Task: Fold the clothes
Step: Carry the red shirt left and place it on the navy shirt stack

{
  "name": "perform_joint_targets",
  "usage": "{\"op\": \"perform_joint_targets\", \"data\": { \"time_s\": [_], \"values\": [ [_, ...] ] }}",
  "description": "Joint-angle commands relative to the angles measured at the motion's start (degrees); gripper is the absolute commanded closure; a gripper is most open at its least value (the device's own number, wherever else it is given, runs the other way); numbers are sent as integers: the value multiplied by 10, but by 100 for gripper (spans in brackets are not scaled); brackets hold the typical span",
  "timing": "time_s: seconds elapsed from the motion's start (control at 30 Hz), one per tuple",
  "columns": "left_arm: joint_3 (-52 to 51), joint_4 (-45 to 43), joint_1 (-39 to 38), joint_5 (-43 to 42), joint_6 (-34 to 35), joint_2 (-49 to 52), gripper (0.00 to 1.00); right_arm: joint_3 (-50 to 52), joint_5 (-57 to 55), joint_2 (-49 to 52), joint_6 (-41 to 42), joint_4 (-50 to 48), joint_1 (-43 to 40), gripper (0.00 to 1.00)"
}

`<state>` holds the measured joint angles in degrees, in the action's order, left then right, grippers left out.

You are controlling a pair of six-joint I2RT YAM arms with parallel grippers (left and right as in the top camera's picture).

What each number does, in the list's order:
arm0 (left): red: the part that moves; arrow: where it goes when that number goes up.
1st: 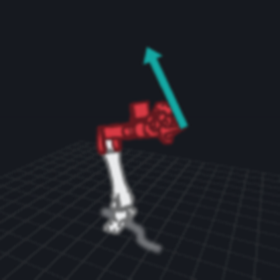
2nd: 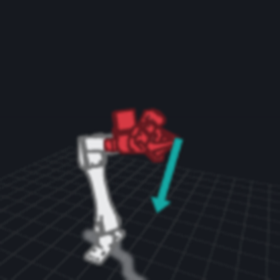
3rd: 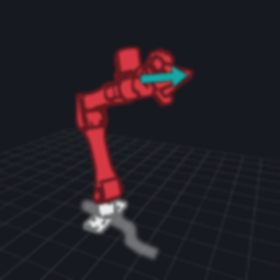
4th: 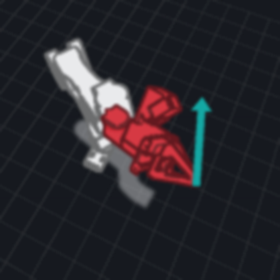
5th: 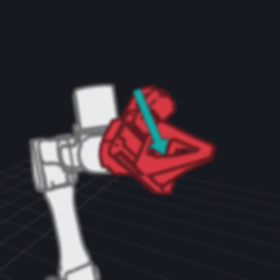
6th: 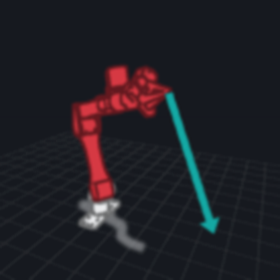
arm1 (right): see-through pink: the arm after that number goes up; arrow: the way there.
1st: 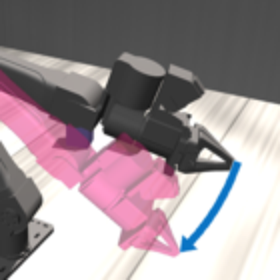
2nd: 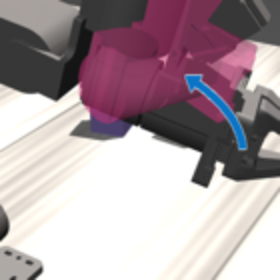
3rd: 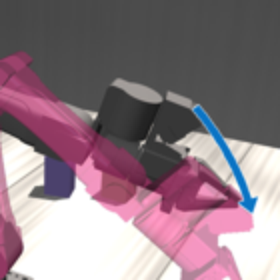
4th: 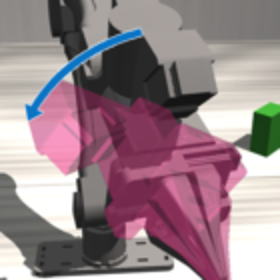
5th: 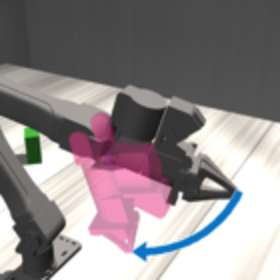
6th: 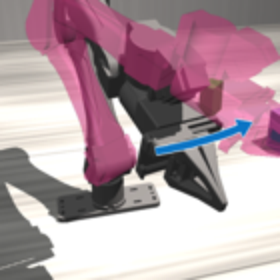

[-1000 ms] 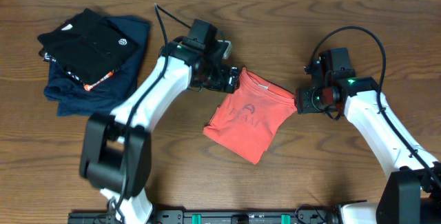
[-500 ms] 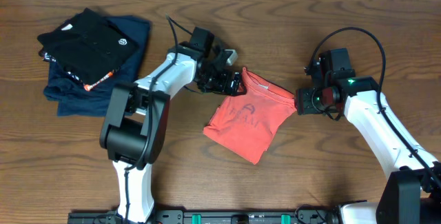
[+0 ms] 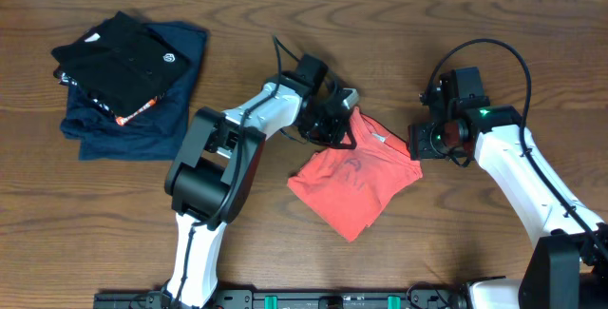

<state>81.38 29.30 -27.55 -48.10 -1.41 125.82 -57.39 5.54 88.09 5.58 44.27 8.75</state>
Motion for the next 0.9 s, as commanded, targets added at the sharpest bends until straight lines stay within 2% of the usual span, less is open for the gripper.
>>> {"op": "perform_joint_targets", "data": {
  "time_s": [0.0, 0.23, 0.57, 0.87],
  "values": [
    [-4, -1, 13, 10, -1, 5, 94, -8, -2, -6, -5, 2, -1, 35],
    [22, 0, 74, 37, 1, -78, 94, -8, -2, -6, -5, 1, -1, 36],
    [22, -2, 205, 196, 43, -265, 94, -8, -43, -6, -5, 7, -1, 34],
    [22, -56, 301, 307, 43, -356, 94, -8, -49, -6, -5, 8, -1, 34]
  ]
}}
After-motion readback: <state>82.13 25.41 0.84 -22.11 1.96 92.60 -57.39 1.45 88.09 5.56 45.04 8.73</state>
